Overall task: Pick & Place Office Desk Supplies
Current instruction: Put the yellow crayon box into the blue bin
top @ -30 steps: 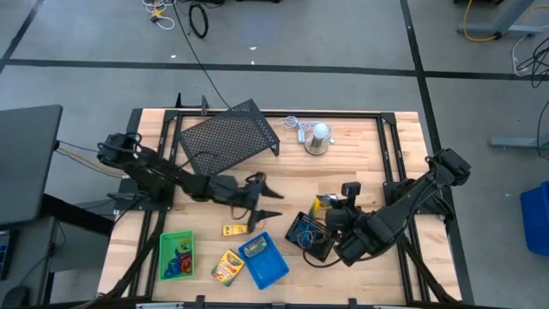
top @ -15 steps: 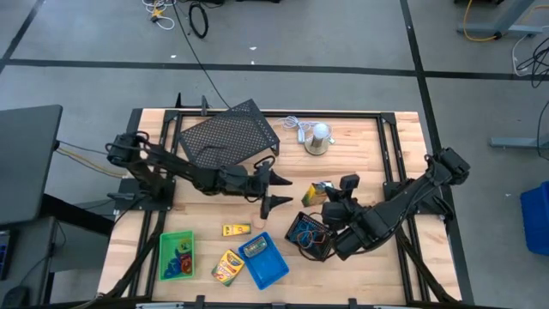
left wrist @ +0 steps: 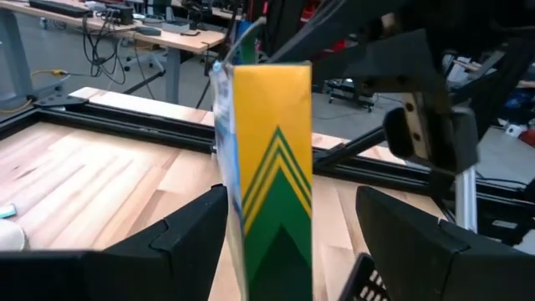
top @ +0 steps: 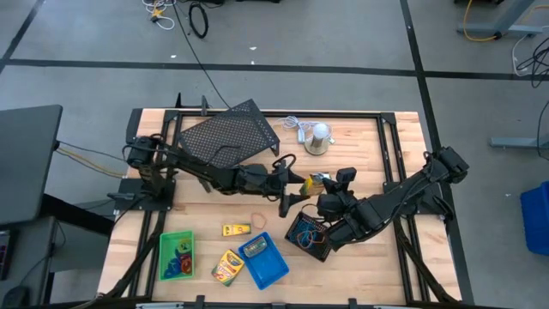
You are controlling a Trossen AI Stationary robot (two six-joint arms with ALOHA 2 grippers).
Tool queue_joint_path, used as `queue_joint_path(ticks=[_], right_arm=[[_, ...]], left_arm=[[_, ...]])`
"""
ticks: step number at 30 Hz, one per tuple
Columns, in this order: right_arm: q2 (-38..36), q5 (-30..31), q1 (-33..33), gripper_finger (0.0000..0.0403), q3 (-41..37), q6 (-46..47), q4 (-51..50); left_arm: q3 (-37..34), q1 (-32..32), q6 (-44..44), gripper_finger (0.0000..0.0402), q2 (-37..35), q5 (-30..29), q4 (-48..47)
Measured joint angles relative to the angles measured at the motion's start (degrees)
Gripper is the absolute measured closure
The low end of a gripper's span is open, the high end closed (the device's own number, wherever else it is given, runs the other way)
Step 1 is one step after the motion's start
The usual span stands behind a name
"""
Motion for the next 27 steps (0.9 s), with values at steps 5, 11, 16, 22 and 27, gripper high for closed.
queue_joint_path(ticks=[5, 11, 16, 22, 27], right_arm=[[0.00, 0.82, -0.33, 0.0403, -0.02, -0.75, 0.86], [0.00, 1.19, -0.36, 0.0403, -0.04, -4.04, 4.60], [0.00, 1.18, -0.35, 0.0403, -0.04, -7.94, 9.05], [0.00, 1.60, -0.35, 0.0403, -0.04, -12.33, 14.14], [-0.02, 1.80, -0.33, 0.0400, -0.07, -13.54, 15.14]], left_arm=[[1.74, 0.76, -0.40, 0.0130, 0.66, -1.35, -1.78], [1.66, 1.40, 1.15, 0.0143, 0.66, -4.87, -1.76], [1.66, 1.66, 1.91, 0.0187, 0.66, -4.74, -1.66], [1.66, 1.60, 5.18, 0.0281, 0.66, -4.87, -1.72], [1.59, 1.61, 7.62, 0.0298, 0.66, -4.83, -1.51]])
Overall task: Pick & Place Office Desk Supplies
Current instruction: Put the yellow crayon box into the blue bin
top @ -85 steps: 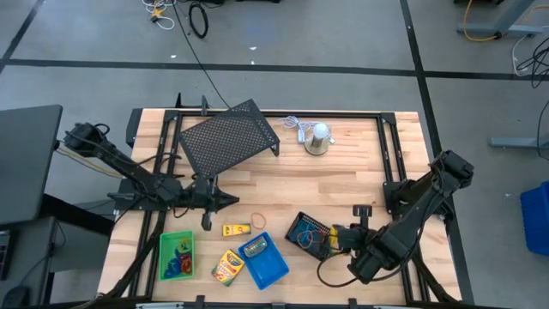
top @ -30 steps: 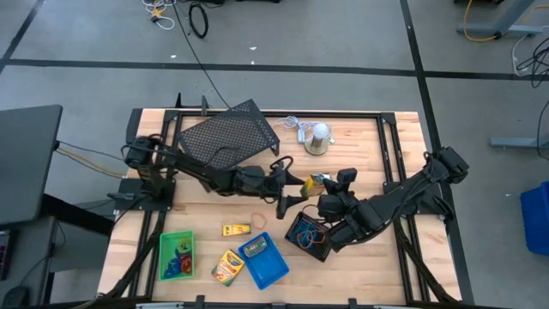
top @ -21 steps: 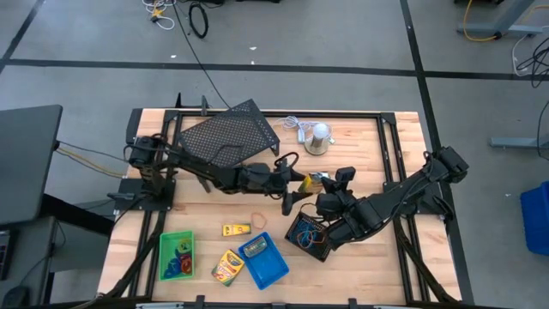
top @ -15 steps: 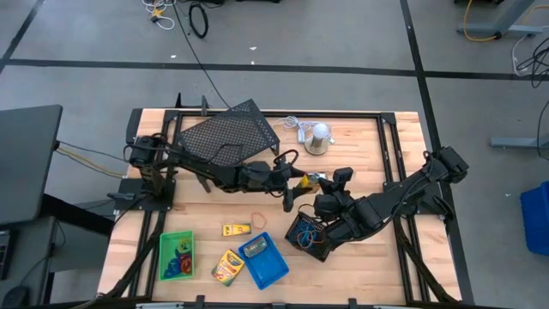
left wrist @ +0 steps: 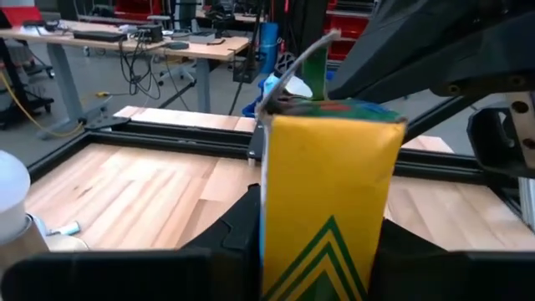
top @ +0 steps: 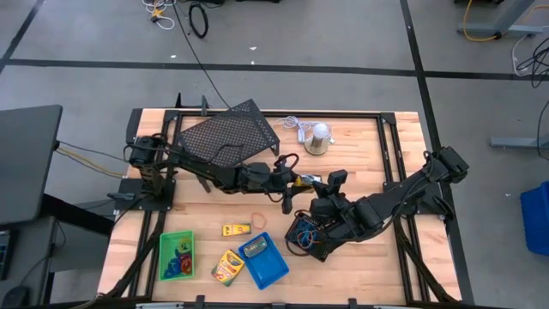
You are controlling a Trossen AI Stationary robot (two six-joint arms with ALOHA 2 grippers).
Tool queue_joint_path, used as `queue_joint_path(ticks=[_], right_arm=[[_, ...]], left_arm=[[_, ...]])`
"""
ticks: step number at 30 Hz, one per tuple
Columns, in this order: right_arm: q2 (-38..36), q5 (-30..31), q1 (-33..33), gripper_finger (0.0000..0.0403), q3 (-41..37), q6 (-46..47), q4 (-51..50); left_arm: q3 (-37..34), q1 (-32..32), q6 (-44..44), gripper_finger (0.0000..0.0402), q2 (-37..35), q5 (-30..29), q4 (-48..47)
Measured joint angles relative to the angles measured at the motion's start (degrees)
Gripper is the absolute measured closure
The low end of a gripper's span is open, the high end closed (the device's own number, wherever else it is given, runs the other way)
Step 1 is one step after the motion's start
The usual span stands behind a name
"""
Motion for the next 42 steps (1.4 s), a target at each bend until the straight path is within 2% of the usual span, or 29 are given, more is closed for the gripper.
queue_joint_path(ticks=[6, 14, 18, 23, 28, 35, 39, 42], right_arm=[[-0.02, 0.20, 0.02, 0.0357, 0.00, -0.23, 2.06], [-0.47, -1.99, 0.75, 0.0217, 0.00, -6.49, 11.48], [-3.46, -1.38, 3.02, 0.0176, 0.00, -9.57, 18.53], [-9.40, -1.88, 8.26, 0.0169, 0.02, -11.93, 24.29], [-16.54, -10.65, 13.21, 0.0175, -4.30, -15.05, 33.61], [-29.23, -29.17, 15.41, 0.0177, -22.22, -25.49, 58.47], [-38.09, -31.16, 15.37, 0.0177, -34.17, -26.70, 68.68], [-44.28, -29.54, 15.37, 0.0177, -42.61, -25.87, 73.65]], left_arm=[[-0.02, 0.05, 1.93, 0.0298, 0.00, 1.62, 0.71], [-0.02, 0.05, 3.75, 0.0298, 0.00, 1.84, 1.17], [-0.02, -0.35, 4.19, 0.0298, 0.00, 1.82, 1.11], [-1.46, -1.77, 5.19, 0.0298, -0.06, 2.51, 3.74], [-6.39, -3.73, 6.14, 0.0298, -2.31, 4.36, 9.06], [-15.36, -8.41, 9.70, 0.0298, -9.63, 4.31, 11.80], [-19.98, -13.13, 10.87, 0.0298, -14.38, 0.20, 12.04], [-22.83, -17.81, 10.94, 0.0298, -17.65, -6.15, 11.80]])
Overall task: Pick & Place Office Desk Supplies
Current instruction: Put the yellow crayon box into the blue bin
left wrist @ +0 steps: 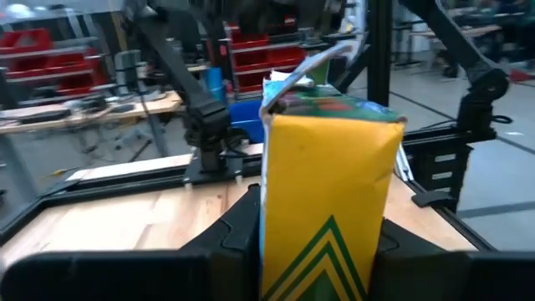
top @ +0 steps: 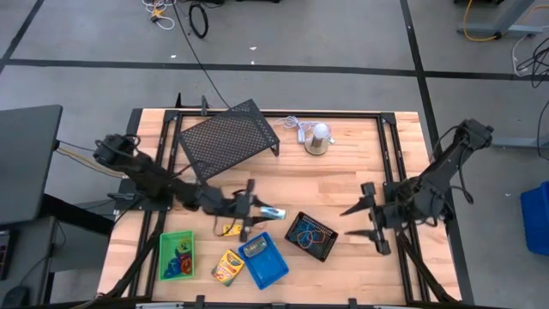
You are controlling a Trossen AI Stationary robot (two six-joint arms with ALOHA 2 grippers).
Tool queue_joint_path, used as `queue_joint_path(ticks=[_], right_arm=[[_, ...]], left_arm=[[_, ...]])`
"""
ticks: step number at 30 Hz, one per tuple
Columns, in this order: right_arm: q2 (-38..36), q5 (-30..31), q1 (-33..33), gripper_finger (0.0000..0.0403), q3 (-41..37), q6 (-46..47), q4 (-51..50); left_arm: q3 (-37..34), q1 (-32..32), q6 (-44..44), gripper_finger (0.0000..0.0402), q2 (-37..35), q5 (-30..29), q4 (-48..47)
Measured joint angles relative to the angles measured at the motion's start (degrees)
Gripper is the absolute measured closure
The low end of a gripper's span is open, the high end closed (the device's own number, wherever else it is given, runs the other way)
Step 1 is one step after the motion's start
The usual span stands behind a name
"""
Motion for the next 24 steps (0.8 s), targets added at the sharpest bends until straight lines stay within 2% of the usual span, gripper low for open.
queue_joint_path(ticks=[6, 12, 18, 22, 24], right_arm=[[-9.42, 6.83, -0.02, 0.0177, -12.72, 2.79, 7.00], [-12.64, 9.70, -0.02, 0.0177, -17.89, 1.64, 12.29], [-12.76, 10.79, -0.02, 0.0177, -18.21, 0.27, 12.58], [-12.76, 10.77, -0.02, 0.0177, -18.21, 0.18, 12.96], [-12.77, 10.73, -0.02, 0.0177, -18.21, 0.24, 12.91]], left_arm=[[-1.57, -11.76, -1.58, 0.0298, -2.49, -17.63, 0.12], [-1.27, -20.88, -6.97, 0.0298, 0.76, -32.44, 6.72], [6.95, -24.20, -5.87, 0.0298, 11.52, -41.22, 11.40], [15.50, -25.82, 0.41, 0.0298, 20.48, -47.29, 14.75], [19.13, -27.30, 4.78, 0.0298, 23.96, -52.69, 17.06]])
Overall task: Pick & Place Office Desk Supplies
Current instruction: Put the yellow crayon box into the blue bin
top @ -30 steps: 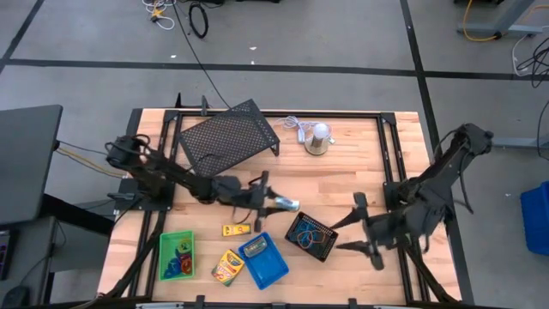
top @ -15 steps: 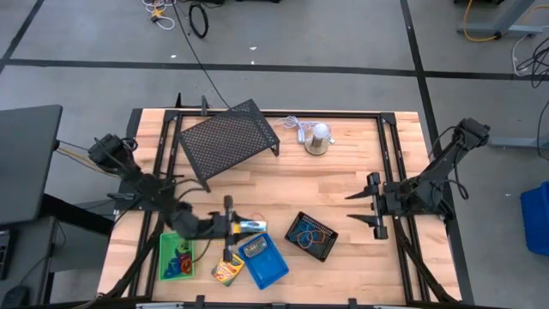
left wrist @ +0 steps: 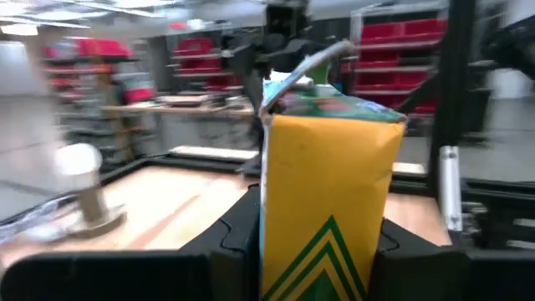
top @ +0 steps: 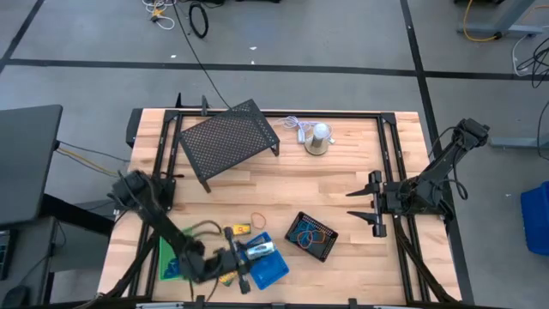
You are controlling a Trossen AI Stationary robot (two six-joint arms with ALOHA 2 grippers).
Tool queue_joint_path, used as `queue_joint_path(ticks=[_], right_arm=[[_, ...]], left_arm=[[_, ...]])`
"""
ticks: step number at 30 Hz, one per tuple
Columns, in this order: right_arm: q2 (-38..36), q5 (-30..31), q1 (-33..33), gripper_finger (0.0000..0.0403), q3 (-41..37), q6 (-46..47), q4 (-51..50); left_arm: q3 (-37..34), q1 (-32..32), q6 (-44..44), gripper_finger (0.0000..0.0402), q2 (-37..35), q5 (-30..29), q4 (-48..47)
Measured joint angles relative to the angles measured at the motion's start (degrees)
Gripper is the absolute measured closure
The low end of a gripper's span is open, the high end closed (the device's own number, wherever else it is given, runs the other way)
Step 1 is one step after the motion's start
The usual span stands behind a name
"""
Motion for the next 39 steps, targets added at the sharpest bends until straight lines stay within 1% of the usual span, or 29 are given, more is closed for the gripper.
queue_joint_path(ticks=[4, 6, 8, 10, 13, 19, 32, 39], right_arm=[[0.00, -0.13, 0.00, 0.0177, 0.00, 0.16, -0.66], [0.03, -0.19, 0.00, 0.0177, 0.00, 0.14, -1.19], [0.00, -0.24, 0.02, 0.0177, 0.00, 0.16, -1.41], [0.02, -0.60, 0.00, 0.0177, 0.00, 0.14, -2.10], [0.03, -1.35, 0.00, 0.0177, 0.00, 0.16, -2.16], [0.03, -2.54, 0.02, 0.0177, 0.00, 0.16, -2.19], [0.03, -4.00, 0.00, 0.0177, 0.00, 0.10, -2.25], [0.03, -4.36, 0.01, 0.0177, 0.00, 1.30, -2.74]], left_arm=[[6.11, -2.95, 3.67, 0.0298, 5.38, -5.56, 3.08], [8.66, -3.99, 2.21, 0.0298, 7.55, -6.68, 3.28], [10.61, -4.76, 0.32, 0.0298, 9.93, -9.85, 2.91], [12.42, -4.87, -1.79, 0.0298, 12.42, -11.00, 2.78], [14.47, -4.32, -5.01, 0.0298, 16.53, -14.51, 2.43], [15.99, -2.72, -10.00, 0.0298, 21.79, -19.14, 1.38], [15.99, -1.68, -17.52, 0.0298, 22.71, -19.21, -3.09], [15.98, -1.87, -19.31, 0.0298, 22.71, -19.21, -4.21]])
